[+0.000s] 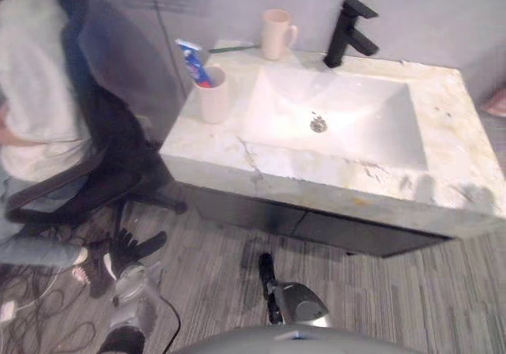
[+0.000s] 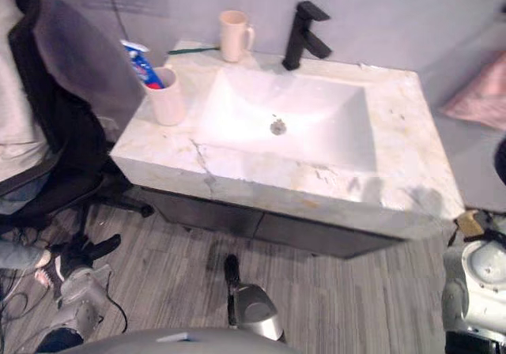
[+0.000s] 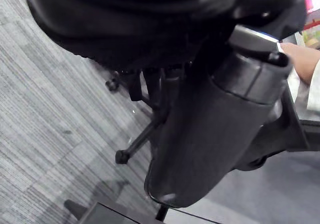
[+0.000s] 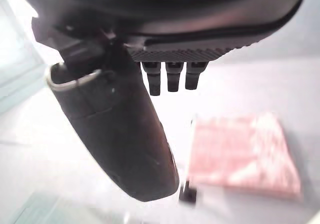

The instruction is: Organize the bathroom.

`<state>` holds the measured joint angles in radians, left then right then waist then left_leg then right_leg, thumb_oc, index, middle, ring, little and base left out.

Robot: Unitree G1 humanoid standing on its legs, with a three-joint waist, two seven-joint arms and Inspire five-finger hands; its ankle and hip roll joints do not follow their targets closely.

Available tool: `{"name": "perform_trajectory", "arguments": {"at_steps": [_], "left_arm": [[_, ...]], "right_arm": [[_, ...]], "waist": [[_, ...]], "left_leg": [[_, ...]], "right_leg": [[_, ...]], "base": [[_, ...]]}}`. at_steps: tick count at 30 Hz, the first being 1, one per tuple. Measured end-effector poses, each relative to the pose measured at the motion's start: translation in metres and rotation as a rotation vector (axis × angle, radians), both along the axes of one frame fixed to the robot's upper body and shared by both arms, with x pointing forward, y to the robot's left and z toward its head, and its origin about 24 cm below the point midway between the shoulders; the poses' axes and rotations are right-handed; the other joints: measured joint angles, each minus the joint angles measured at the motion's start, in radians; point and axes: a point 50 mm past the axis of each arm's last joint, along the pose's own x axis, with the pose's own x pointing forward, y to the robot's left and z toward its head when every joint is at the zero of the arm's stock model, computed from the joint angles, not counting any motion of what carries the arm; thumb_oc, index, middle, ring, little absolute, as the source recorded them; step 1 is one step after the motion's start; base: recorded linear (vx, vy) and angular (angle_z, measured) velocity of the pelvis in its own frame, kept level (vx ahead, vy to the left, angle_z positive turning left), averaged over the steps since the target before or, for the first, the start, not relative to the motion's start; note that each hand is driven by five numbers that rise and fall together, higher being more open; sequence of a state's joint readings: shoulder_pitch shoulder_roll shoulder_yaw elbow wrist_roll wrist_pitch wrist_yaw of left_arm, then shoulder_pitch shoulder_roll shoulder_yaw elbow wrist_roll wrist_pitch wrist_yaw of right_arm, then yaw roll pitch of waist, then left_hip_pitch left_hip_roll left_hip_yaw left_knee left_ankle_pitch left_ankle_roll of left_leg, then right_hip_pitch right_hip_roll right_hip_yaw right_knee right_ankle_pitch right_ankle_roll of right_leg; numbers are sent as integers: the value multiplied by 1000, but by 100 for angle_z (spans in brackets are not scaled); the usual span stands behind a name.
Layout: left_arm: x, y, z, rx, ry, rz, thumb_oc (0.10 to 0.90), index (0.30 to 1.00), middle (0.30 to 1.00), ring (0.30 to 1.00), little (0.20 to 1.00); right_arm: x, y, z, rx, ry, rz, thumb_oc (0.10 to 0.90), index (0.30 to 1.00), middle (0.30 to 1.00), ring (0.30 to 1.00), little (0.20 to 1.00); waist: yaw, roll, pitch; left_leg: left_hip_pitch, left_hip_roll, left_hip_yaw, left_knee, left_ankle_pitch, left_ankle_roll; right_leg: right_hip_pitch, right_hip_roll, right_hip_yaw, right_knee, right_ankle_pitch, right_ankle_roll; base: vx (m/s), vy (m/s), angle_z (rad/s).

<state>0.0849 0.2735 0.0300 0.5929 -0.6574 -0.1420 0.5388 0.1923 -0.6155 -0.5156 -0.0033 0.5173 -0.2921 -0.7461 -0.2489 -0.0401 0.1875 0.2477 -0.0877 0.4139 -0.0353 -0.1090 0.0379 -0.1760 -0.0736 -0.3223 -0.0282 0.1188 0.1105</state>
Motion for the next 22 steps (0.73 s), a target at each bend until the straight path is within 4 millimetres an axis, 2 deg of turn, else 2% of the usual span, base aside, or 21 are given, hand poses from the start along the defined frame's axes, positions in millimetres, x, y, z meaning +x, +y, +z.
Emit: {"name": "perform_trajectory", "arguments": {"at_steps": [1, 2, 4, 5, 7, 8, 10, 11, 14, 15, 16, 17, 19, 22], "left_arm": [[-2, 4, 0, 8, -5, 20, 800, 900, 900, 900, 900], [-4, 7, 0, 12, -6, 39, 800, 900, 900, 900, 900], [-9, 11, -3, 16, 9, 67, 800, 900, 900, 900, 900], [-12, 12, -6, 16, 27, 77, 800, 900, 900, 900, 900], [-14, 11, -8, 15, 35, 74, 800, 900, 900, 900, 900], [-15, 12, -10, 17, 42, 76, 800, 900, 900, 900, 900], [-20, 11, -14, 14, 66, 89, 800, 900, 900, 900, 900], [-23, 10, -18, 12, 81, 101, 800, 900, 900, 900, 900], [-23, 5, -22, 2, 87, 123, 800, 900, 900, 900, 900], [-25, 1, -24, -7, 96, 128, 800, 900, 900, 900, 900], [-24, -1, -25, -14, 96, 125, 800, 900, 900, 900, 900], [-28, -4, -28, -17, 117, 122, 800, 900, 900, 900, 900], [-26, -6, -32, -26, 141, 116, 800, 900, 900, 900, 900], [-40, -6, -41, -28, 212, 128, 800, 900, 900, 900, 900]], "right_arm": [[-4, -1, -10, 39, 4, -34, 800, 900, 900, 900, 900], [-7, -1, -15, 58, 10, -53, 800, 900, 900, 900, 900], [-13, -1, -23, 85, 21, -80, 800, 900, 900, 900, 900], [-19, -2, -31, 96, 39, -121, 800, 900, 900, 900, 900], [-31, -4, -46, 93, 105, -196, 800, 900, 900, 900, 900], [-35, -2, -57, 109, 137, -216, 800, 900, 900, 900, 900], [-32, 3, -69, 126, 178, -205, 800, 900, 900, 900, 900], [-31, 11, -88, 128, 257, -182, 800, 900, 900, 900, 900], [-28, 30, -124, 164, 404, -131, 800, 900, 900, 900, 900], [-29, 49, -149, 236, 474, -94, 800, 900, 900, 900, 900], [-31, 59, -161, 280, 511, -76, 800, 900, 900, 900, 900], [-42, 75, -187, 339, 616, -57, 800, 900, 900, 900, 900], [-54, 95, -219, 429, 789, -14, 800, 900, 900, 900, 900], [-81, 114, -251, 640, 888, -49, 800, 900, 900, 900, 900]], "waist": [[9, 11, 10], [5, 8, 13], [2, 9, 13], [0, 13, 11], [0, 13, 9], [3, 14, 9], [2, 26, 7], [1, 38, -2], [10, 42, -9], [11, 43, -9], [12, 43, -9], [18, 46, -13], [29, 46, -18], [40, 51, -29]], "left_leg": [[-2, 15, 47, -4, 3, 5], [-3, 17, 67, -4, 4, 9], [-5, 22, 94, -5, 0, 22], [-13, 32, 112, -3, 1, 25], [-23, 44, 116, 4, 6, 19], [-30, 52, 116, 9, 12, 5], [-29, 64, 125, 9, 17, -17], [-28, 80, 131, 8, 18, -33], [-31, 86, 126, 11, 16, -41], [-32, 86, 110, 6, 15, -44], [-31, 85, 105, 3, 16, -46], [-30, 85, 98, -5, 17, -47], [-32, 84, 96, -7, 26, -54], [-31, 86, 83, -16, 28, -55]], "right_leg": [[-28, -32, -102, 73, -22, 10], [-46, -60, -122, 123, -23, 10], [-53, -111, -110, 203, -24, 14], [-47, -139, -80, 257, -37, 28], [11, -157, -43, 266, -63, 33], [23, -134, -36, 234, -44, -4], [42, -99, -35, 177, -16, -35], [65, -66, -26, 111, 11, -39], [83, -40, -11, 50, 34, -45], [84, -31, 0, 39, 37, -41], [84, -29, 1, 38, 38, -40], [83, -29, -1, 38, 37, -41], [79, -29, -2, 38, 37, -40], [79, -38, -8, 42, 37, -40]], "base": [[-151, -6, -100], [-135, -13, -84], [-130, -14, -56], [-120, -17, -47], [-135, -41, -28], [-77, -55, -19], [-23, -57, -33], [-59, -55, -38], [-40, -26, -32], [-46, -20, -25], [-52, -16, -14], [0, 0, 0], [18, -15, 3], [33, -29, 8]]}}
